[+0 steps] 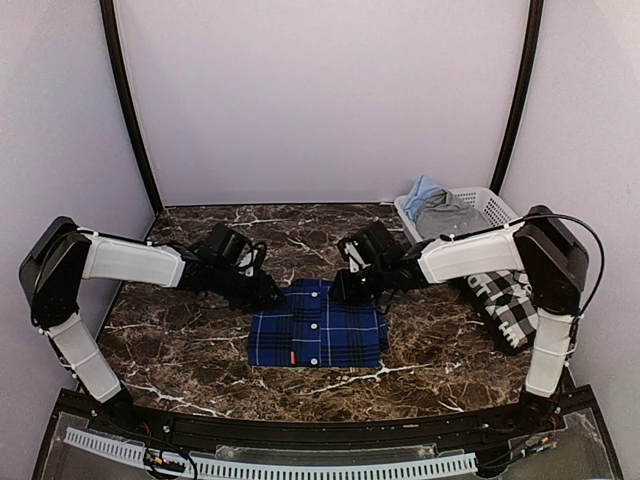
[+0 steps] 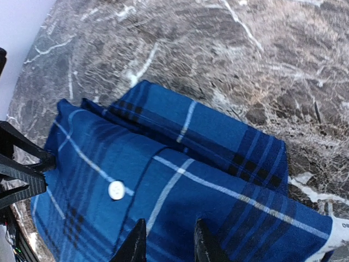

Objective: Fold and stack the long sleeve shirts
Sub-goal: Smooth out the square-folded shirt at the center of the board.

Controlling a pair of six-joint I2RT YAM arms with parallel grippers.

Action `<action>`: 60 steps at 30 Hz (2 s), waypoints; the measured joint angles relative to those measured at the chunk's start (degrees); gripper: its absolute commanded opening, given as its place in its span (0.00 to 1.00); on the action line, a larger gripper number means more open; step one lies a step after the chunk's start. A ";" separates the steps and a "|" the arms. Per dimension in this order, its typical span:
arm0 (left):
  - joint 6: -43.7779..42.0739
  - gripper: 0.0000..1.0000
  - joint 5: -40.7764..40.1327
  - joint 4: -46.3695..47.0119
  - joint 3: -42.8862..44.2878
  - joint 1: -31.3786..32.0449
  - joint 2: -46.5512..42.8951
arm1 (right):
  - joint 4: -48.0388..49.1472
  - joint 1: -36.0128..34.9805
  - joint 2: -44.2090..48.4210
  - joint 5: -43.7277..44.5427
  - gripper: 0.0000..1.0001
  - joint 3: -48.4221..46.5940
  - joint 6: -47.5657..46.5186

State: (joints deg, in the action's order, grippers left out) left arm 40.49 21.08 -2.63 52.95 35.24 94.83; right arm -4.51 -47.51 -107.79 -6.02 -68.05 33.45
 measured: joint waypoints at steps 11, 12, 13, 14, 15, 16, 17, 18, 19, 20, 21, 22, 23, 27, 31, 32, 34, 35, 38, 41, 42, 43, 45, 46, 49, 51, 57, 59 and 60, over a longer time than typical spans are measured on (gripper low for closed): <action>-0.35 0.42 -2.12 -2.16 0.48 -0.22 3.06 | -1.51 2.75 -5.66 -0.39 0.29 -2.40 0.70; -0.42 0.42 -2.49 -2.54 0.24 -0.37 2.32 | -1.84 2.82 -5.46 -0.35 0.29 -2.40 0.70; -0.46 0.43 -2.69 -2.80 0.00 -0.48 1.62 | -2.14 2.84 -5.20 -0.15 0.29 -2.38 0.70; -0.48 0.43 -2.82 -3.06 -0.57 -0.68 0.52 | -2.54 2.84 -4.72 0.09 0.29 -2.23 0.68; -0.52 0.43 -2.99 -3.54 -1.18 -1.01 -0.70 | -2.86 2.84 -3.91 0.39 0.29 -1.84 0.68; -0.63 0.43 -3.13 -3.89 -1.84 -1.40 -2.01 | -3.06 2.86 -2.84 0.74 0.29 -1.20 0.66; -0.70 0.43 -3.17 -4.15 -2.47 -1.77 -3.17 | -3.34 2.91 -1.60 1.09 0.29 -0.52 0.66; -0.72 0.43 -3.17 -4.44 -2.97 -2.03 -4.02 | -3.63 2.95 -0.57 1.33 0.29 -0.02 0.63; -0.74 0.43 -3.15 -4.74 -3.67 -2.29 -5.01 | -4.11 2.99 0.72 1.53 0.29 0.55 0.52; -0.76 0.44 -3.08 -5.03 -4.31 -2.56 -5.75 | -4.50 3.04 1.99 1.62 0.29 1.14 0.46; -0.76 0.44 -2.97 -5.20 -4.96 -2.73 -6.38 | -4.59 3.02 3.13 1.66 0.29 1.75 0.44; -0.74 0.44 -2.78 -5.27 -5.62 -2.80 -6.84 | -4.70 2.95 4.39 1.75 0.29 2.49 0.39; -0.72 0.45 -2.51 -5.42 -6.49 -2.80 -7.43 | -4.92 2.71 5.86 1.90 0.29 3.56 0.39; -0.59 0.46 -1.79 -6.60 -9.77 -2.80 -9.60 | -6.43 1.62 10.16 3.13 0.28 7.08 0.28; -0.55 0.46 -1.38 -7.52 -11.56 -2.80 -11.06 | -8.02 -0.83 13.57 3.45 0.26 10.84 1.03; -0.55 0.47 -1.27 -7.52 -11.72 -2.80 -11.13 | -8.28 -1.36 14.03 3.50 0.26 11.47 1.18; -0.52 0.47 -0.98 -7.52 -11.98 -2.80 -11.15 | -8.79 -2.73 14.99 3.50 0.25 13.18 1.86; -0.46 0.47 -0.87 -7.52 -12.07 -2.80 -11.15 | -8.94 -3.48 15.45 3.50 0.25 14.08 2.36; -0.42 0.47 -0.68 -7.45 -12.09 -2.80 -11.15 | -8.92 -5.70 16.41 3.41 0.24 16.50 3.98; -0.42 0.47 -0.55 -7.41 -12.09 -2.80 -11.15 | -8.81 -8.09 16.83 3.32 0.24 18.40 5.95; -0.42 0.47 -0.52 -7.32 -12.09 -2.80 -11.13 | -8.70 -8.59 16.90 3.32 0.24 18.91 6.40; -0.42 0.48 -0.50 -7.28 -12.09 -2.80 -11.08 | -8.31 -9.11 17.07 3.30 0.24 19.74 7.06; -0.44 0.50 -0.35 -7.10 -12.09 -2.80 -10.69 | -7.41 -9.62 17.35 3.28 0.24 21.59 8.26; -0.46 0.51 -0.28 -6.97 -12.09 -2.80 -10.43 | -7.04 -9.94 17.38 3.23 0.24 22.49 8.90; -0.70 0.53 -0.02 -6.67 -12.09 -2.80 -9.31 | -6.12 -10.23 17.44 3.06 0.24 24.37 10.23; -0.81 0.54 0.24 -6.40 -12.09 -2.80 -8.61 | -5.70 -10.54 17.66 3.10 0.24 24.65 10.88; -0.83 0.53 1.31 -4.59 -12.09 -2.78 -5.97 | -6.40 -11.08 20.48 3.61 0.24 24.61 11.76; -0.79 0.52 2.14 -3.13 -12.09 -2.78 -5.18 | -7.52 -11.13 21.33 4.24 0.24 23.32 11.80; -0.79 0.51 2.49 -2.27 -12.09 -2.75 -4.85 | -8.11 -11.13 21.59 4.87 0.25 22.25 11.78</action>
State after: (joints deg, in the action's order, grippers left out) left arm 39.70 23.57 -4.91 40.86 32.49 89.97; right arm -12.62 -58.63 -86.19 -1.15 -45.80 45.23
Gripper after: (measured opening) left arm 0.532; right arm 0.240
